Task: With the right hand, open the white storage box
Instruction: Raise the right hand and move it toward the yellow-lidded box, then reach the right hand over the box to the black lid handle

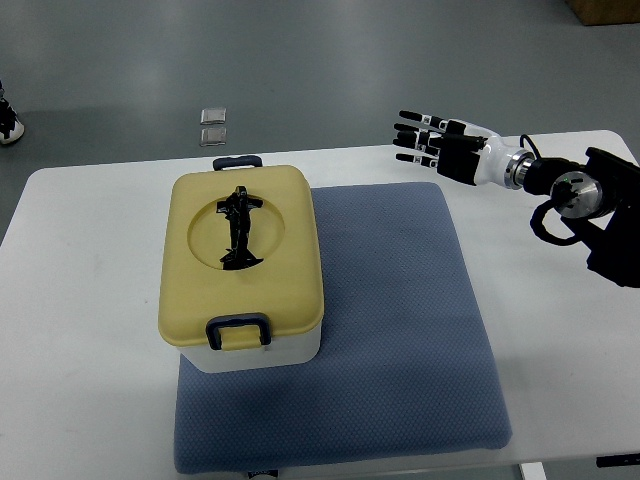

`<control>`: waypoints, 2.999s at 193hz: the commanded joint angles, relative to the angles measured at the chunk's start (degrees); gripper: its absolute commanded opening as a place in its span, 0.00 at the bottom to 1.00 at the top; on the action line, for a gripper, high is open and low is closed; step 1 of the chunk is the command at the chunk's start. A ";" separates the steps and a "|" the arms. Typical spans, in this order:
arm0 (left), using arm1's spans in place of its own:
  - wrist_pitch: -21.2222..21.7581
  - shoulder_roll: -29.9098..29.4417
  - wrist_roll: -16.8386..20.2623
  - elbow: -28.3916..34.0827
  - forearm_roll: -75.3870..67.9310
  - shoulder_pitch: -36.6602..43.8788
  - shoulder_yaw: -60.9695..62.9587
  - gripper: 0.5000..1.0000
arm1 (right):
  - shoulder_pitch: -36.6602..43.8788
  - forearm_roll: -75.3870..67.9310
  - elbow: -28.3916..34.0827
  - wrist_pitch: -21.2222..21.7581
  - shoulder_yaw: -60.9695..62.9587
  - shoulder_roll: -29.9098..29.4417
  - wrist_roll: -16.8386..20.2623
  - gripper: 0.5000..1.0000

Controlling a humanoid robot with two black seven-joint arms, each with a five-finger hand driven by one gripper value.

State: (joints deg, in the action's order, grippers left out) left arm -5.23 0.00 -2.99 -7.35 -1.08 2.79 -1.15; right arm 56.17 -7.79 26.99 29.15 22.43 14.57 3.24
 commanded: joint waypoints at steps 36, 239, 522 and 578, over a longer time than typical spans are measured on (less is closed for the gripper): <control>0.22 0.00 0.00 -0.12 -0.06 0.03 0.19 1.00 | -0.01 0.15 0.34 0.30 -0.28 -0.42 0.01 0.86; 0.22 0.00 0.00 0.05 0.11 -0.94 -0.08 1.00 | 7.64 24.14 2.54 1.70 0.16 5.21 -12.20 0.86; 0.22 0.00 0.00 0.05 0.11 -0.94 -0.08 1.00 | 36.29 91.11 33.56 1.97 -13.64 -4.02 -25.30 0.85; 0.22 0.00 0.00 0.05 0.11 -0.94 -0.08 1.00 | 38.14 96.47 32.95 1.53 -17.07 -7.97 -25.30 0.85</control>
State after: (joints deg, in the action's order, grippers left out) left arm -5.01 0.00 -2.99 -7.30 -0.96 1.84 -1.23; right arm 94.11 88.19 60.02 30.63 5.70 7.72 -22.07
